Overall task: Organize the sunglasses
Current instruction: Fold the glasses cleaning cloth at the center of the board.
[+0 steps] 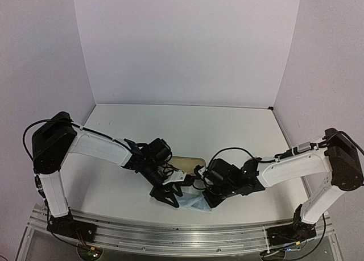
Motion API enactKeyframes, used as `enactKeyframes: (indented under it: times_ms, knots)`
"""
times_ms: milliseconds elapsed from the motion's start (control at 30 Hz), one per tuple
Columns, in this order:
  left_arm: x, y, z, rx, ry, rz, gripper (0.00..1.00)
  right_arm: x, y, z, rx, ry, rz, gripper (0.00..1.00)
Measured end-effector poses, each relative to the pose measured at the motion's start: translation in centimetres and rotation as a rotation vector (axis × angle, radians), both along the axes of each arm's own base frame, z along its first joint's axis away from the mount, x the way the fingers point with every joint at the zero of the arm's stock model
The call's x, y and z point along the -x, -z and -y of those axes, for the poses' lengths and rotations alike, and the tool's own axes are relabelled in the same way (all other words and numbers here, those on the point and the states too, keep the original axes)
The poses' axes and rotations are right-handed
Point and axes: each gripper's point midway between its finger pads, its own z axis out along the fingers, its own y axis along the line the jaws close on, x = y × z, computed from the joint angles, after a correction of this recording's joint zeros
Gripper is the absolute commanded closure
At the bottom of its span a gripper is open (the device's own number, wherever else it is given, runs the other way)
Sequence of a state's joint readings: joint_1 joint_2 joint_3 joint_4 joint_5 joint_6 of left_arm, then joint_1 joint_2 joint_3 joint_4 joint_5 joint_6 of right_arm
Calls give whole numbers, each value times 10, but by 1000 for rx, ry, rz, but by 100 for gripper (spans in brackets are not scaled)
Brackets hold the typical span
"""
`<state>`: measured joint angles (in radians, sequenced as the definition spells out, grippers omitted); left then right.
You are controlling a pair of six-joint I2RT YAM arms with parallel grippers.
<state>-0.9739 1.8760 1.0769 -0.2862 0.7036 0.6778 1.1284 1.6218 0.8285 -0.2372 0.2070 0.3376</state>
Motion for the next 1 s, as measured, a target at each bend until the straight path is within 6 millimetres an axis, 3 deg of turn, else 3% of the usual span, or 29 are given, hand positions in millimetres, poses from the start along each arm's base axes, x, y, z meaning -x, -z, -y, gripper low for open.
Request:
enactKeyframes:
  times_ms: [267,433,633,700,800,900,1000]
  knots:
    - [23,20,0,15,91,119,55,1,3,-5,-63,19,-45,100]
    - [8,19,9,40,65,216,74,3,8,-1,-67,32,-64,100]
    - [-3,18,14,45,36,278,86,5,15,6,-56,51,-82,100]
    - [-5,19,14,43,29,287,82,4,15,7,-56,54,-83,100]
    - [-7,19,15,42,23,299,61,3,16,8,-56,60,-83,100]
    - [-3,20,13,43,47,295,57,1,16,9,-58,66,-86,100]
    - [3,25,9,38,76,301,65,0,16,9,-61,67,-87,100]
